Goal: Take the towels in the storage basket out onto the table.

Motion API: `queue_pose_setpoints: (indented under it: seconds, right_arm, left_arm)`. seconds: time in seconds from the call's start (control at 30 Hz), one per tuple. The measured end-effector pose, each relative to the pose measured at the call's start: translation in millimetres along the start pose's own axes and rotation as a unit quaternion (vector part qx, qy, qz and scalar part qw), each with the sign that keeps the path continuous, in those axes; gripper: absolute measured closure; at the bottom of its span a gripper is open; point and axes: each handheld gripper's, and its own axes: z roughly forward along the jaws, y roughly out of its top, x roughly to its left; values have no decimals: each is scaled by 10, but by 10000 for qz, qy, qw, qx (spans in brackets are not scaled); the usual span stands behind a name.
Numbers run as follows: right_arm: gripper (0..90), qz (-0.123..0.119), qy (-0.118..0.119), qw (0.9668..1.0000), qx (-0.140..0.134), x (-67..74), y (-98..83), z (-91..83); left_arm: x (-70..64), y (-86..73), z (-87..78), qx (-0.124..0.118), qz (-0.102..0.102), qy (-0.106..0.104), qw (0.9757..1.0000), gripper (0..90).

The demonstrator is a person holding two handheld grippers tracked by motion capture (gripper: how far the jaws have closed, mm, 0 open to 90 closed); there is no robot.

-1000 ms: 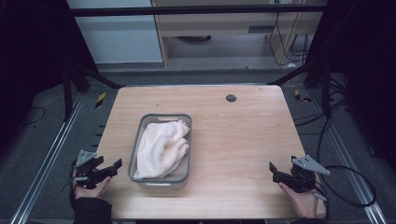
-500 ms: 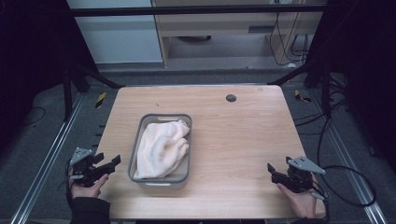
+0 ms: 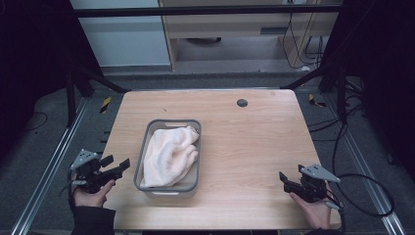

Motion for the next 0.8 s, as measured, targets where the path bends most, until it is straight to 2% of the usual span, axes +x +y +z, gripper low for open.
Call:
queue_pose_setpoints:
  seconds: [0.23, 0.37, 0.43, 0.6, 0.63, 0.8]
  right_arm:
    - [237, -36, 23, 10000, 20, 5, -5, 22]
    - [239, 59, 17, 10000, 5, -4, 5, 6]
    - [241, 4, 9, 10000, 14, -7, 2, 15]
    - [247, -26, 36, 10000, 37, -5, 2, 24]
    - [250, 36, 57, 10000, 53, -7, 7, 16]
    - [258, 47, 73, 10000, 41, -16, 11, 14]
  left_arm:
    - [-80, 75, 10, 77, 60, -135, 9999, 297]
    - [-155, 145, 16, 116, 165, -241, 9995, 306]
    - [-183, 171, 5, 112, 186, -278, 9994, 306]
    - [-228, 227, 0, 133, 236, -322, 9991, 306]
    - [-239, 240, 4, 137, 247, -328, 9991, 306]
    - [-310, 322, 42, 224, 330, -369, 9985, 308]
